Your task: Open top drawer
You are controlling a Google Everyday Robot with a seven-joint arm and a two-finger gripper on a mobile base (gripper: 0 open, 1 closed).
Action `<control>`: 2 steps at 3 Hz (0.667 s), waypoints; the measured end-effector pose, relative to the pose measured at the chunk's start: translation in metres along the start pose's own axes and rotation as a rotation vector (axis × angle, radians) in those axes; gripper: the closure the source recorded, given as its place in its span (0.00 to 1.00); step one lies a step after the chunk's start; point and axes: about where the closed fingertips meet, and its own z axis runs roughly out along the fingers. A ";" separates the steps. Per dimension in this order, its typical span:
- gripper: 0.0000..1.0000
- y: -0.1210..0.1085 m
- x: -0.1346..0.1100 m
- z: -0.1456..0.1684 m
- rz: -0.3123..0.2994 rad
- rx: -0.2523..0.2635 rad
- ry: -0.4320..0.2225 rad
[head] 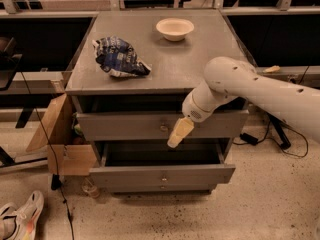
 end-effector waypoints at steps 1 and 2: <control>0.19 -0.010 0.010 0.009 0.015 0.005 0.010; 0.41 -0.014 0.015 0.012 0.024 0.002 0.012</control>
Offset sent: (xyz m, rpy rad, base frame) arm 0.0182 -0.0245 -0.0339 -0.0023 0.0242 -0.0451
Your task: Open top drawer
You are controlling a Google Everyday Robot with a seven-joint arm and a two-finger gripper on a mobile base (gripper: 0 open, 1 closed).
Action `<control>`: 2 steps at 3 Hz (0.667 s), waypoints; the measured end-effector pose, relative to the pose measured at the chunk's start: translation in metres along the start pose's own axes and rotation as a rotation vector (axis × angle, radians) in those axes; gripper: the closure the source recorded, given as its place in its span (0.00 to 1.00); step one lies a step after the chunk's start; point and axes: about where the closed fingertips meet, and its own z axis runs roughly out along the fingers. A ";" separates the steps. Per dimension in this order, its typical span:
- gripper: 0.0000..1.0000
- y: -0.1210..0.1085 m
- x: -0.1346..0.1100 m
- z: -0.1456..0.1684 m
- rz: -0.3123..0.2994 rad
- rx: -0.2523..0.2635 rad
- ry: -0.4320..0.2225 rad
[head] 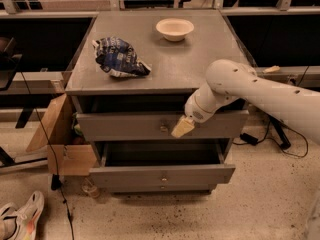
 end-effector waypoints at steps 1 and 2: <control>0.65 -0.001 0.001 -0.003 0.005 -0.001 -0.002; 0.89 -0.002 -0.002 -0.011 0.005 -0.001 -0.002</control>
Offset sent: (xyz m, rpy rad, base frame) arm -0.0091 -0.0228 -0.0079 0.0239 -0.0155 -0.0153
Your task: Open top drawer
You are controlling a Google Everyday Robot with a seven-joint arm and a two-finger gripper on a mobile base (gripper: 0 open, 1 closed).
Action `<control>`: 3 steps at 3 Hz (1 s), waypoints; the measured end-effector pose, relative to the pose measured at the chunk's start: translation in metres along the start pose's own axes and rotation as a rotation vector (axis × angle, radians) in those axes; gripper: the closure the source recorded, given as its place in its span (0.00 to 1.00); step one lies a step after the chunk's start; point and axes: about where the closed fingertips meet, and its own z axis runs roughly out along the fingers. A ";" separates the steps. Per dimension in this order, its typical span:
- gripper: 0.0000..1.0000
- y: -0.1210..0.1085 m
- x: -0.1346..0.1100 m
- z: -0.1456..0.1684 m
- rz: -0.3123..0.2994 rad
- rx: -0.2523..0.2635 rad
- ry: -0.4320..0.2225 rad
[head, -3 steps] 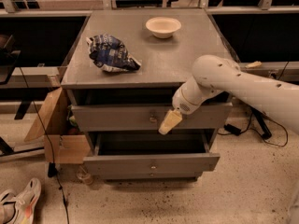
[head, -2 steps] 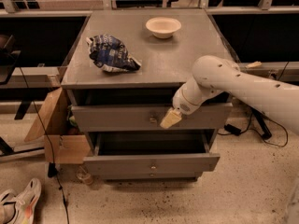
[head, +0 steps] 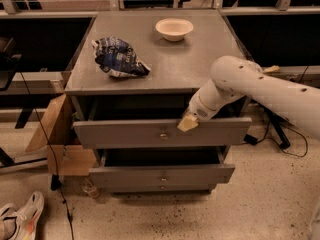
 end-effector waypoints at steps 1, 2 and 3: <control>0.88 -0.001 0.001 -0.002 0.000 0.000 0.000; 0.67 0.017 0.011 -0.001 -0.062 -0.005 -0.025; 0.43 0.022 0.012 -0.005 -0.079 -0.004 -0.033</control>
Offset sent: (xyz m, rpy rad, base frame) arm -0.0562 -0.0105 -0.0135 0.0326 -0.0938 0.1637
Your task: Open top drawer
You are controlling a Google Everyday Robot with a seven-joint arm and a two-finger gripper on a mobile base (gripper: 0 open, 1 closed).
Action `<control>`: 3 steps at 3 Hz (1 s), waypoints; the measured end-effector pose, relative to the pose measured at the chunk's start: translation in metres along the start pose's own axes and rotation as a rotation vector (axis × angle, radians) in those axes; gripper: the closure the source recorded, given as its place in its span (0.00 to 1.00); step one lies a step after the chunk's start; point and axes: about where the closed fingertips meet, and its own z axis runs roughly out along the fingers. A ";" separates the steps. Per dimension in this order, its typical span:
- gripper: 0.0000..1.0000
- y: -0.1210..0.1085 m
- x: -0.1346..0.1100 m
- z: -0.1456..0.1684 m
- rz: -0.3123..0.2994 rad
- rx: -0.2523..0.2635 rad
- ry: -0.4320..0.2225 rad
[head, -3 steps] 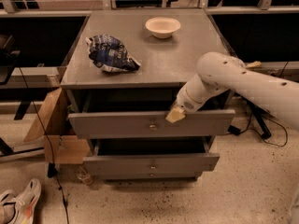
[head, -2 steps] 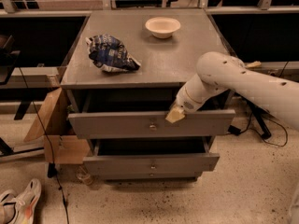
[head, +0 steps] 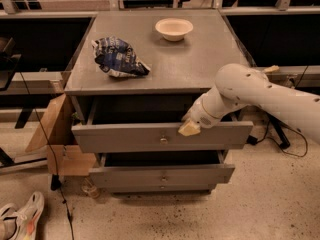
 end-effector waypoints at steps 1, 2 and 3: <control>0.20 0.025 0.002 0.000 -0.082 0.004 -0.038; 0.00 0.048 0.004 0.005 -0.191 -0.002 -0.063; 0.00 0.064 0.005 0.008 -0.263 -0.005 -0.072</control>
Offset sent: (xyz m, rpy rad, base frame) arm -0.0720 0.0187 -0.0170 0.0204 -0.1689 0.2860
